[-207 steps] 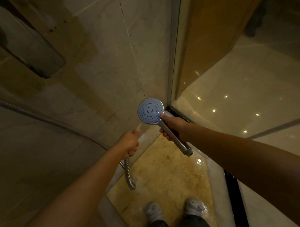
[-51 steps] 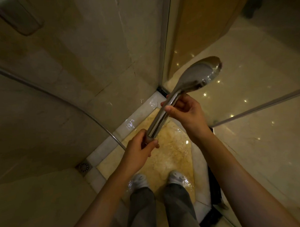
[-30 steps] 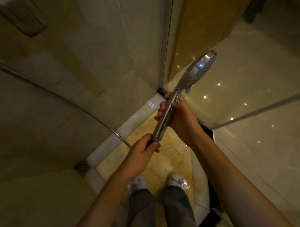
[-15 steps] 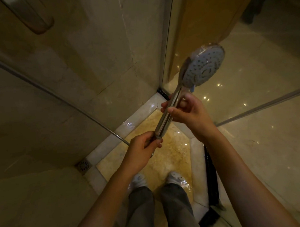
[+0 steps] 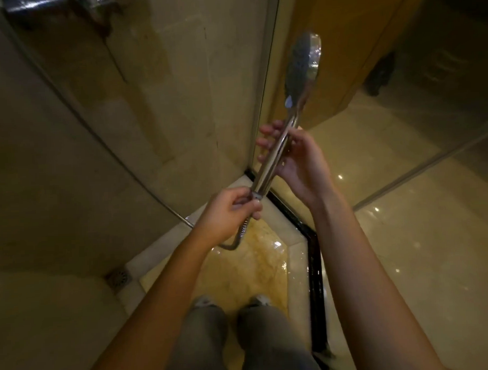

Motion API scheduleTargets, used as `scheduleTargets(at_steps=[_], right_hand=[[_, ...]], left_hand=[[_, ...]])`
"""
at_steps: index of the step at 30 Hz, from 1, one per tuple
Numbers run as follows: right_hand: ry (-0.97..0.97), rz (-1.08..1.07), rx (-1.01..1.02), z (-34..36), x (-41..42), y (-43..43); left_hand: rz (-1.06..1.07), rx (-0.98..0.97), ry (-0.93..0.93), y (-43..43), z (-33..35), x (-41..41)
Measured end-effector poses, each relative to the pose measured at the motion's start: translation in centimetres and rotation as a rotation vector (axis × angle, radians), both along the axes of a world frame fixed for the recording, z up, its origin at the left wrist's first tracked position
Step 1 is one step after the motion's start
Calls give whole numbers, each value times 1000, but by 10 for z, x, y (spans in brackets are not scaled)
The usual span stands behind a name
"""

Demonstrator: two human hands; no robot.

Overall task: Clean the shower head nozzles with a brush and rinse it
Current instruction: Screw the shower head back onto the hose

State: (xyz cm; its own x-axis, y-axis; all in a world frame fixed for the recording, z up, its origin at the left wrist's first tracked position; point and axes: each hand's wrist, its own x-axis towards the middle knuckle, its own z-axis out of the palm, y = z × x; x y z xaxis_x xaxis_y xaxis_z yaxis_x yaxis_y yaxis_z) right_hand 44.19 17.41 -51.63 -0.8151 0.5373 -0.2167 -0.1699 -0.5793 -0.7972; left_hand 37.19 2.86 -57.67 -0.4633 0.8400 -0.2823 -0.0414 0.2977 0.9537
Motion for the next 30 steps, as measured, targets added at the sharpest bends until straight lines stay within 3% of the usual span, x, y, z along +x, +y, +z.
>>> scheduleTargets(at_steps=[3,11,17,30], right_hand=[[68,20,28,19,16,-9],[5,-78,294,76,24,-25],[-16,-149,269,99,20,-24],[24,50,313,116,10,-18]], left_hand=[[26,35,14,-11,20,10],[95,117,50,-12,62,18],[229,158,37,-7,80,16],[301,208,57,-9,89,9]])
